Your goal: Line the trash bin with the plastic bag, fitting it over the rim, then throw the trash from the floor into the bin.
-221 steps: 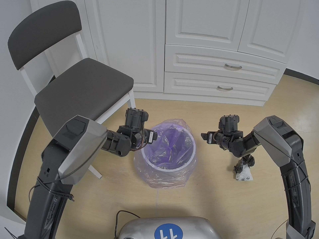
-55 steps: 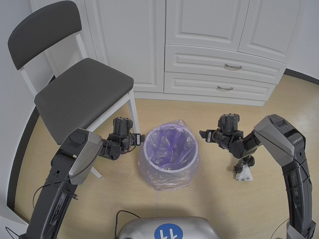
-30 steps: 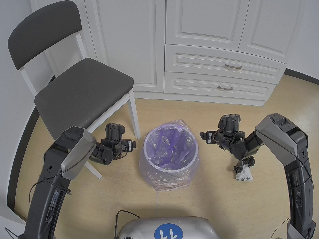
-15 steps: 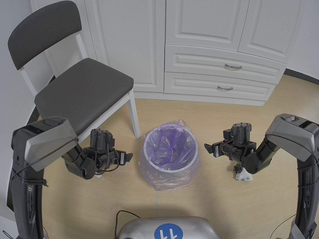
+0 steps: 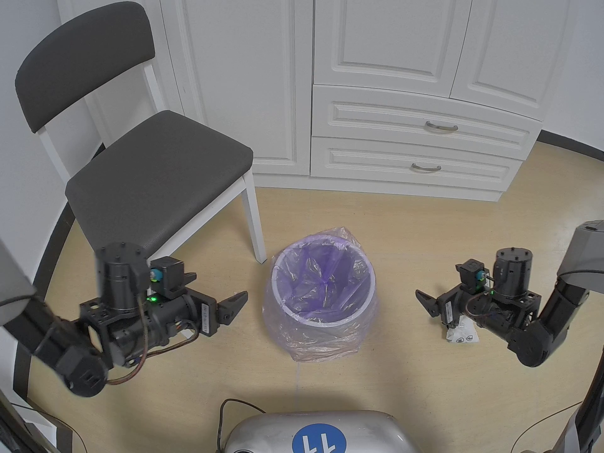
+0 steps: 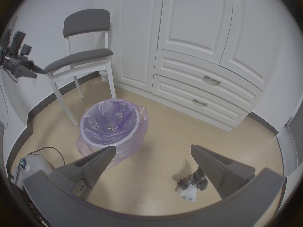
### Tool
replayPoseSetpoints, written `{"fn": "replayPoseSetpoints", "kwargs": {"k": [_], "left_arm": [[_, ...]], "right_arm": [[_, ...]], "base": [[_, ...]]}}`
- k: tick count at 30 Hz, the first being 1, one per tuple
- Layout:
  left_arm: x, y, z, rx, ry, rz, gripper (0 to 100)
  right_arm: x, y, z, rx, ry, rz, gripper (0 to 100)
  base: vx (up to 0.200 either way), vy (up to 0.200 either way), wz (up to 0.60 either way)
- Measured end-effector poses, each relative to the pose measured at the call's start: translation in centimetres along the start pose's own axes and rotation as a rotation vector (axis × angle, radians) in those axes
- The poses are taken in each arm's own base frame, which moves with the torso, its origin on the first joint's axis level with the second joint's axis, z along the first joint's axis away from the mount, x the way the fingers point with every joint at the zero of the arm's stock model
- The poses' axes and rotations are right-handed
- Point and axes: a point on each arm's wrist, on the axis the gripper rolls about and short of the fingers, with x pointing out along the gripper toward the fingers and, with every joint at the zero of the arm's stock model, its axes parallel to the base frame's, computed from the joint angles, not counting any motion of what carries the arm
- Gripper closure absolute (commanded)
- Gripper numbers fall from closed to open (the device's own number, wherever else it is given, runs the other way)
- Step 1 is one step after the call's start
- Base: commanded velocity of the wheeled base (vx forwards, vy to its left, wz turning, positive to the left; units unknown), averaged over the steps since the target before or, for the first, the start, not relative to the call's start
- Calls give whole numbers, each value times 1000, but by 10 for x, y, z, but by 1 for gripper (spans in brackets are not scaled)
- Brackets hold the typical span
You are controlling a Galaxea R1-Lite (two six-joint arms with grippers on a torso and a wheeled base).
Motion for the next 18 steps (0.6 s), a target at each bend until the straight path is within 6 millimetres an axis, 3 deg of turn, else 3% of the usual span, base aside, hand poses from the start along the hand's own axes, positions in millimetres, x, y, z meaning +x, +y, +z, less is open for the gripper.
{"fn": "replayPoseSetpoints", "kwargs": {"k": [6,11,15,18], "left_arm": [[-67,-7,12,4,-124,-18,0],[-112,-8,18,1,-233,-11,0],[-130,-6,28,-1,-304,22,0],[-132,-4,37,-5,-339,54,0]], "right_arm": [[-43,-6,1,40,-40,-16,0],[-76,-12,9,102,-170,-55,0],[-93,-16,11,124,-195,-103,0],[-100,-21,16,129,-212,-187,0]], "base": [[0,0,0],[0,0,0],[0,0,0],[0,0,0]]}}
